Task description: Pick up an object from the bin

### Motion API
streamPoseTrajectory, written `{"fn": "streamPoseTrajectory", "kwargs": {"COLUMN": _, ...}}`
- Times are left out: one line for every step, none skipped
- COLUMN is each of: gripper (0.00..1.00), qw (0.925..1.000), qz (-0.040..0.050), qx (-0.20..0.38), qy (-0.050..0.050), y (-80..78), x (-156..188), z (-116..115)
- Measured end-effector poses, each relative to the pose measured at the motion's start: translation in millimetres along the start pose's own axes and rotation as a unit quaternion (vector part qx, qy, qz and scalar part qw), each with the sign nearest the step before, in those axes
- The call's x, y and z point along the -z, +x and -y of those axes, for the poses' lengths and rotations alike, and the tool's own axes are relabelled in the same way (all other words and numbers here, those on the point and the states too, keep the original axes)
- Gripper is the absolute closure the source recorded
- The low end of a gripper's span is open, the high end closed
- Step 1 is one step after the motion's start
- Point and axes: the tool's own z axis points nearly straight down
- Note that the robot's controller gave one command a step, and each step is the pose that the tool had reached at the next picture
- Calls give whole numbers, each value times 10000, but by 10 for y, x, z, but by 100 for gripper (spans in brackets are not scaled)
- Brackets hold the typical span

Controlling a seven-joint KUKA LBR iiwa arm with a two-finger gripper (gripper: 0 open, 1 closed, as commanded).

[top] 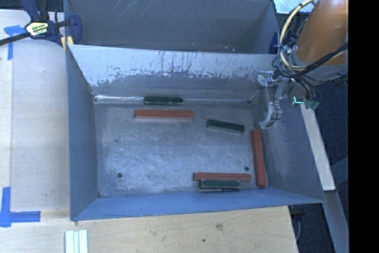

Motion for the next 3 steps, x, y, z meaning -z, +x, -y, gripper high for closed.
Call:
{"fn": "streamPoseTrajectory", "kwargs": {"gripper": 0, "qw": 9999, "qz": 2, "qx": 106, "qy": -14, "y": 162, "x": -795, "z": -570}}
{"fn": "streamPoseTrajectory", "kwargs": {"gripper": 100, "qw": 9999, "qz": 58, "qx": 91, "qy": 6, "y": 129, "x": -734, "z": -534}}
{"fn": "streamPoseTrajectory", "kwargs": {"gripper": 100, "qw": 9987, "qz": 87, "qx": -500, "qy": 20, "y": 250, "x": 610, "z": 15}}
